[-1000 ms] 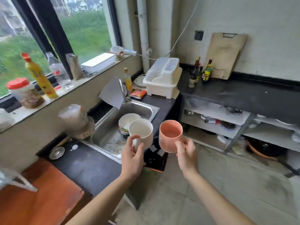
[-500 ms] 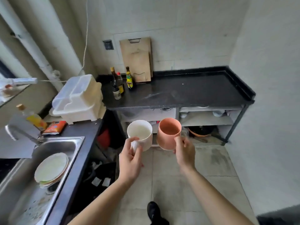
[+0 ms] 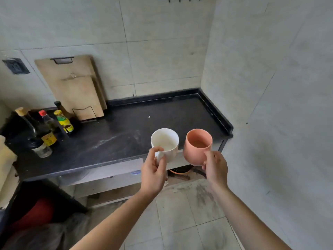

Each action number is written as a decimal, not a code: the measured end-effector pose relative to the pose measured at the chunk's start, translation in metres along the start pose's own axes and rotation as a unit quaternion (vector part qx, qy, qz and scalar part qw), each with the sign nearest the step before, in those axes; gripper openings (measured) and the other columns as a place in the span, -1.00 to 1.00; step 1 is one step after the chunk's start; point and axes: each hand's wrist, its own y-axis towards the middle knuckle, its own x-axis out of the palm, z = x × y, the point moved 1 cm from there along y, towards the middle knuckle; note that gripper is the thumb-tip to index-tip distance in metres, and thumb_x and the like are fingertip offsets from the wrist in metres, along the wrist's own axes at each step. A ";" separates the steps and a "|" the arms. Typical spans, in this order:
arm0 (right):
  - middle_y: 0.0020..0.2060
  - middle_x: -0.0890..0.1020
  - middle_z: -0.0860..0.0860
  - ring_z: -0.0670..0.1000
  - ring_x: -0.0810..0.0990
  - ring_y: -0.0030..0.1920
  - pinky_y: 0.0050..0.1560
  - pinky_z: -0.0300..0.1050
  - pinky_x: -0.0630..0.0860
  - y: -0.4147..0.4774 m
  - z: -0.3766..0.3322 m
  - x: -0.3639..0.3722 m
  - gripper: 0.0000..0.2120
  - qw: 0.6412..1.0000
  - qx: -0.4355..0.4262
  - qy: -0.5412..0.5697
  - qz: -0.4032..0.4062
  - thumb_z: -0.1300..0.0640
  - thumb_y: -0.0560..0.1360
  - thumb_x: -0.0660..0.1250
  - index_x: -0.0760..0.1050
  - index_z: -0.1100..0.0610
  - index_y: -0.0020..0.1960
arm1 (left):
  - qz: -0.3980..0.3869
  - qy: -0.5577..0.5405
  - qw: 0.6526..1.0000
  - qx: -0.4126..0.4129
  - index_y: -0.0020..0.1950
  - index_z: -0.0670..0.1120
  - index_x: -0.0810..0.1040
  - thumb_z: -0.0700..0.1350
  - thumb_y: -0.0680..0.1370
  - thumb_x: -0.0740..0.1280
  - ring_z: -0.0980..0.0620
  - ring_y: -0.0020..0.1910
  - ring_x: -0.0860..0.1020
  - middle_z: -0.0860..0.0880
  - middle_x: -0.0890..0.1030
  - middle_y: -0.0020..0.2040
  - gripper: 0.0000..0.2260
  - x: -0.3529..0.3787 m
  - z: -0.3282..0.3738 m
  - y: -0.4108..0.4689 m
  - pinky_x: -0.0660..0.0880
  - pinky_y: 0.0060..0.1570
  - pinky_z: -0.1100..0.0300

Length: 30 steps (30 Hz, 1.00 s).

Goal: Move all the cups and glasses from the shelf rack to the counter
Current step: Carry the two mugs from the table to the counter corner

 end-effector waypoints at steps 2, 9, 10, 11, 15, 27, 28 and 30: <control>-0.21 0.57 0.01 0.05 0.57 -0.16 -0.21 -0.05 0.45 0.041 -0.012 -0.003 -0.52 1.000 0.001 0.000 0.013 -0.37 0.29 0.18 0.47 0.04 -0.16 | -0.017 0.010 1.000 0.004 0.12 0.13 0.45 -0.05 0.58 0.21 0.05 -0.51 0.41 0.07 0.45 -0.45 -0.85 0.022 0.006 0.042 0.50 -0.55 -0.04; -0.09 0.63 0.01 0.03 0.61 -0.13 -0.25 -0.15 0.44 0.183 -0.032 0.002 -0.34 0.999 0.020 0.016 0.022 -0.52 0.32 0.18 0.52 0.07 -0.02 | -0.042 0.027 0.999 0.003 0.12 0.20 0.44 0.01 0.57 0.20 0.08 -0.51 0.46 0.03 0.56 -0.35 -0.84 0.096 0.009 0.168 0.55 -0.55 0.06; -0.09 0.63 0.02 0.04 0.62 -0.13 -0.26 -0.15 0.43 0.206 -0.032 0.006 -0.35 0.999 0.025 0.020 0.017 -0.51 0.35 0.21 0.53 0.07 -0.01 | -0.040 0.036 0.999 -0.004 0.11 0.21 0.43 -0.01 0.59 0.20 0.05 -0.53 0.46 0.01 0.58 -0.32 -0.85 0.107 0.006 0.186 0.54 -0.57 0.06; -0.08 0.64 0.02 0.04 0.63 -0.11 -0.26 -0.16 0.43 0.230 -0.032 0.011 -0.39 0.999 0.029 0.025 0.012 -0.47 0.40 0.25 0.54 0.07 0.01 | -0.036 0.049 0.998 -0.010 0.12 0.21 0.42 -0.05 0.61 0.19 0.03 -0.54 0.47 -0.01 0.60 -0.29 -0.84 0.118 0.002 0.205 0.52 -0.59 0.08; -0.05 0.63 -0.03 0.02 0.62 -0.05 -0.22 -0.17 0.45 0.320 -0.037 0.034 -0.63 0.998 0.054 0.030 -0.032 -0.30 0.51 0.34 0.55 0.01 0.00 | -0.012 0.109 0.992 -0.057 0.16 0.13 0.35 -0.14 0.65 0.18 -0.12 -0.56 0.54 -0.01 0.64 -0.15 -0.83 0.157 -0.006 0.269 0.50 -0.59 0.13; 0.00 0.61 0.03 0.03 0.62 -0.01 -0.08 -0.06 0.62 0.513 -0.056 0.115 -0.63 0.986 0.098 -0.047 -0.125 -0.18 0.59 0.24 0.52 0.11 0.12 | -0.027 0.192 0.970 -0.144 0.18 0.03 0.18 -0.15 0.68 0.08 -0.04 -0.43 0.65 -0.06 0.58 -0.05 -0.87 0.209 -0.036 0.428 0.51 -0.41 0.29; 0.00 0.61 0.03 0.04 0.64 -0.02 -0.14 -0.10 0.61 0.523 -0.054 0.122 -0.63 0.985 0.103 -0.057 -0.128 -0.18 0.60 0.23 0.51 0.11 0.15 | -0.027 0.185 0.970 -0.155 0.18 0.03 0.18 -0.15 0.68 0.06 -0.02 -0.41 0.66 -0.08 0.57 -0.08 -0.88 0.210 -0.041 0.439 0.45 -0.43 0.35; 0.00 0.63 0.04 0.05 0.66 -0.03 -0.29 -0.19 0.57 0.539 -0.049 0.133 -0.64 0.982 0.107 -0.077 -0.132 -0.17 0.60 0.22 0.51 0.11 0.14 | -0.031 0.170 0.970 -0.173 0.18 0.03 0.18 -0.15 0.67 0.02 0.01 -0.39 0.67 -0.20 0.58 -0.17 -0.88 0.212 -0.053 0.458 0.37 -0.46 0.43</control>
